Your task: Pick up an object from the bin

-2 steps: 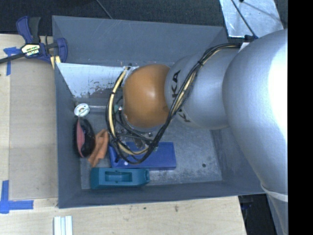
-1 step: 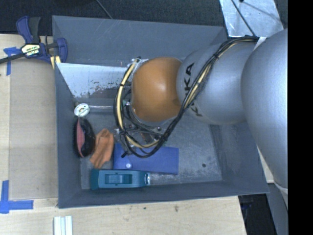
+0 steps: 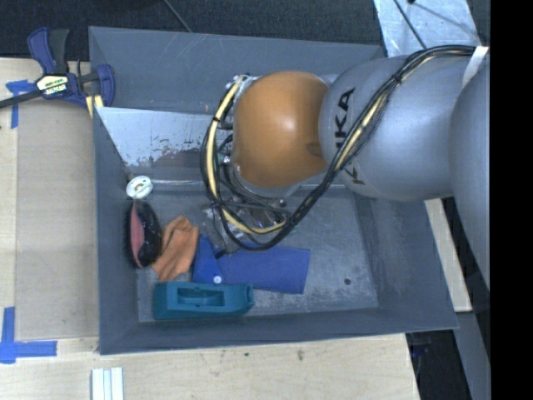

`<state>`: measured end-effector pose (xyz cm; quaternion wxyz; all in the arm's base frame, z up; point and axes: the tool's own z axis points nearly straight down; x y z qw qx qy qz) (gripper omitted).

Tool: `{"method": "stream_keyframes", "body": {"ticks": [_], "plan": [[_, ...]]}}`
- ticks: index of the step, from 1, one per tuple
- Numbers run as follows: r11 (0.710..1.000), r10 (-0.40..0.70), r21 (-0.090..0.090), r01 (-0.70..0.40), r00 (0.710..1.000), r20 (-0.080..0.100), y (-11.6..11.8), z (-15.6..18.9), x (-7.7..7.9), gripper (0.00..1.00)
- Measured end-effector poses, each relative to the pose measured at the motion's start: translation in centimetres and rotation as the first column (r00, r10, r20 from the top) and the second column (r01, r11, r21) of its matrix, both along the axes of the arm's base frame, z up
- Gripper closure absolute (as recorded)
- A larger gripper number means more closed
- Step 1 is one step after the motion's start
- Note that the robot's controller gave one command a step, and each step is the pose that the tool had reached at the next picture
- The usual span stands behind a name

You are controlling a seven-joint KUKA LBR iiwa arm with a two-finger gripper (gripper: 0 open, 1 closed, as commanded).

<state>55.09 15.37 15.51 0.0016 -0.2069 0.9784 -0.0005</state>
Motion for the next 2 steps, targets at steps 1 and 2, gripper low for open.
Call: {"method": "stream_keyframes", "body": {"ticks": [1, 2], "plan": [[0.999, 0.036, 0.000, -0.036, 0.999, -0.003, -1.10, -0.30, 2.85, 0.00], [0.999, 0.036, 0.001, -0.036, 0.999, -0.001, -1.05, -0.16, 2.87, 0.00]]}}
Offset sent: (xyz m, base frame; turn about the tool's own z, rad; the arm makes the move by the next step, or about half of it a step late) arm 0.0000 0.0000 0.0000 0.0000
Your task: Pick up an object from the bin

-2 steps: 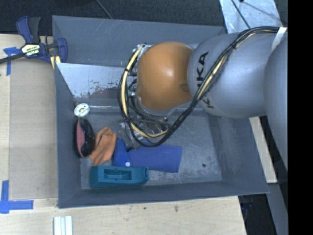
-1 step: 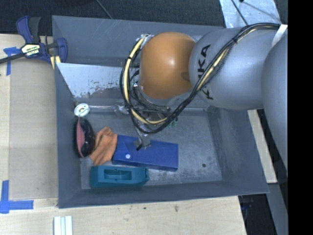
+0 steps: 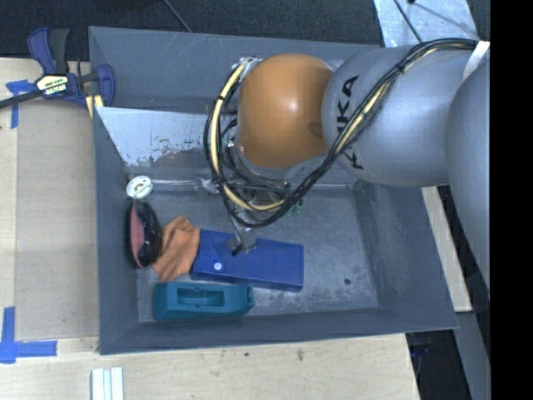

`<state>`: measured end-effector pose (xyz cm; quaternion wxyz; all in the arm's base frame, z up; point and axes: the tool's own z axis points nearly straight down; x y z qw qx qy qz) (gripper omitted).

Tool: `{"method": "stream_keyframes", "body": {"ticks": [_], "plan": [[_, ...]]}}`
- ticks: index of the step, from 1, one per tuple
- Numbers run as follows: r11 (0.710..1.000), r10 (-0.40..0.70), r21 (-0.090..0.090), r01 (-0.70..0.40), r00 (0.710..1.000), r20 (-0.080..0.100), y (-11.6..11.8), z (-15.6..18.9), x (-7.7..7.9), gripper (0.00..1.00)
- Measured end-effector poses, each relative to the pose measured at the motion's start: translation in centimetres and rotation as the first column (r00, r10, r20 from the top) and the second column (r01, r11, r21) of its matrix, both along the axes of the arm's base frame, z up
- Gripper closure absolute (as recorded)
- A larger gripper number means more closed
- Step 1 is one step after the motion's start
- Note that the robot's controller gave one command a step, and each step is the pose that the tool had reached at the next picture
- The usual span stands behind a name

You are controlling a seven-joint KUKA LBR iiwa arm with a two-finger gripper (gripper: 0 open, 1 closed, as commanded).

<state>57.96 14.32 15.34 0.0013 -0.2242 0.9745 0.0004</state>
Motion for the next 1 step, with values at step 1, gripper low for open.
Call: {"method": "stream_keyframes", "body": {"ticks": [1], "plan": [[1.000, 0.001, 0.000, -0.001, 1.000, 0.000, 0.01, 0.02, -0.02, 0.00]]}}
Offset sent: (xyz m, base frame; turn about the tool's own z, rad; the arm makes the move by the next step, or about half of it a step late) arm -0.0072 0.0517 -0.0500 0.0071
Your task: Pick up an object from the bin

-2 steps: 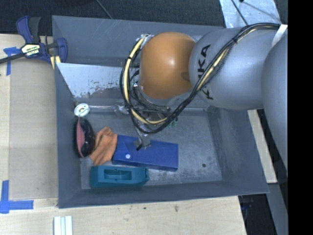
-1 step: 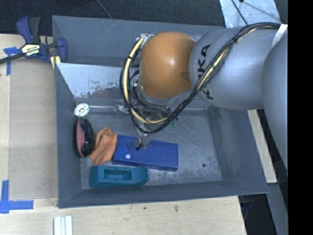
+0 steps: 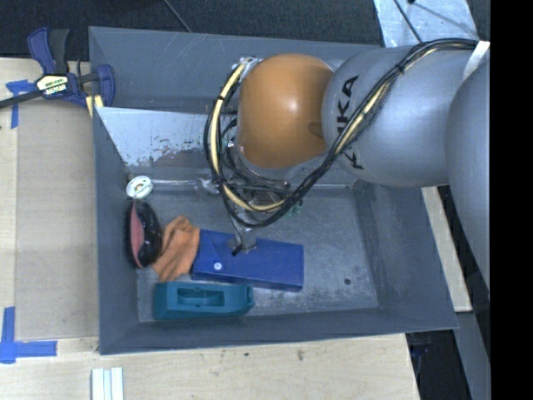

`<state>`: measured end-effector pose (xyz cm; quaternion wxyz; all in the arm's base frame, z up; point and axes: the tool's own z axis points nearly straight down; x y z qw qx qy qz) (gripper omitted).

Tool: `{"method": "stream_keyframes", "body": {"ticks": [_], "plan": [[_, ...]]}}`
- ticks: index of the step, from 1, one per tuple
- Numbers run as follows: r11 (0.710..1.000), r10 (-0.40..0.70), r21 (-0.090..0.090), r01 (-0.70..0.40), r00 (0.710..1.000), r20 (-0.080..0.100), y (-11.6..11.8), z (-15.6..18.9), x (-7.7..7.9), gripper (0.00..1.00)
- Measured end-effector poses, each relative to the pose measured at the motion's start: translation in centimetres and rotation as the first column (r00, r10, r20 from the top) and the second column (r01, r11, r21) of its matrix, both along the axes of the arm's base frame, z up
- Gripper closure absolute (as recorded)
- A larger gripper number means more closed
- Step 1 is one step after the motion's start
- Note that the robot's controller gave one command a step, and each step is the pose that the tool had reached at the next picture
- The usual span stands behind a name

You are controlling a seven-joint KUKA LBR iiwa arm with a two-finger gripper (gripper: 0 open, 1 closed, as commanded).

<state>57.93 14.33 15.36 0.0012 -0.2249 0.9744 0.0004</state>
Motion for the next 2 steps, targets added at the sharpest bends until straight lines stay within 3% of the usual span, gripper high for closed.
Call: {"method": "stream_keyframes", "body": {"ticks": [1, 2], "plan": [[1.000, 0.004, 0.000, -0.004, 1.000, 0.006, 2.9, -2.6, -0.2, 0.00], [0.998, -0.066, 0.000, 0.066, 0.998, -0.002, 3.5, -3.0, -4.5, 0.00]]}}
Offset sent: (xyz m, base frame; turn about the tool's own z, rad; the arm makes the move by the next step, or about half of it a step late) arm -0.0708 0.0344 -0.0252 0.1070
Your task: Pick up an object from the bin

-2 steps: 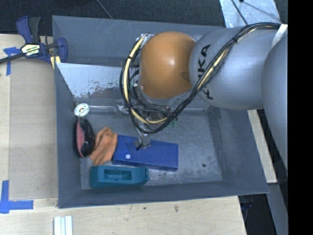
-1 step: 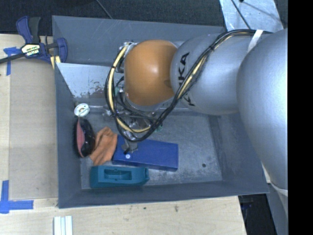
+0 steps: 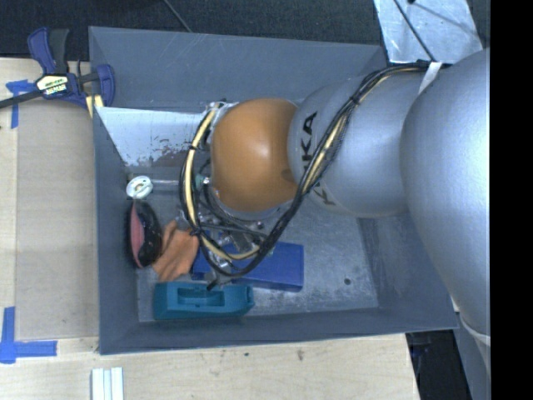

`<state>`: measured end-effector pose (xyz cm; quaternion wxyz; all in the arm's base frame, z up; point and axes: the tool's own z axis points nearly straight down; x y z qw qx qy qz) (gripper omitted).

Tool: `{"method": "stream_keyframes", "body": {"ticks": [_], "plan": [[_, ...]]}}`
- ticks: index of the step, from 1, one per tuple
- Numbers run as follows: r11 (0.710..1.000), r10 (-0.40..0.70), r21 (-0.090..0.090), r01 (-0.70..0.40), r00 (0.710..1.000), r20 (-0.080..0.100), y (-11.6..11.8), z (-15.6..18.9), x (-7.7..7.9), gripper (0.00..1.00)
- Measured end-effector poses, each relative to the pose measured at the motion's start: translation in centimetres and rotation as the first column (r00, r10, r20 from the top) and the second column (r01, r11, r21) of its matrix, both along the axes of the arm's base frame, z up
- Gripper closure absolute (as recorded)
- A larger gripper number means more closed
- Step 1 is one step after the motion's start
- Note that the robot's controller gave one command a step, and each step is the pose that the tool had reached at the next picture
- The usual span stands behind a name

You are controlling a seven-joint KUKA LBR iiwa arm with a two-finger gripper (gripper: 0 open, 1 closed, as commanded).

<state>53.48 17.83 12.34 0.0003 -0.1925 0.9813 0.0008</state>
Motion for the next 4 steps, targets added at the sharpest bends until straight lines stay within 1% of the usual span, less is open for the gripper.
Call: {"method": "stream_keyframes", "body": {"ticks": [1, 2, 3, 4], "plan": [[0.999, 0.035, 0.000, -0.035, 0.999, 0.000, 1.8, -0.9, -1.0, 0.00], [0.999, 0.052, 0.002, -0.052, 0.999, 0.004, 2.5, -4.7, 3.1, 1.00], [0.999, 0.052, 0.002, -0.052, 0.999, 0.004, 2.5, -4.7, 3.1, 1.00], [0.999, 0.035, 0.000, -0.035, 0.999, 0.003, 1.3, 7.1, 3.4, 1.00]]}}
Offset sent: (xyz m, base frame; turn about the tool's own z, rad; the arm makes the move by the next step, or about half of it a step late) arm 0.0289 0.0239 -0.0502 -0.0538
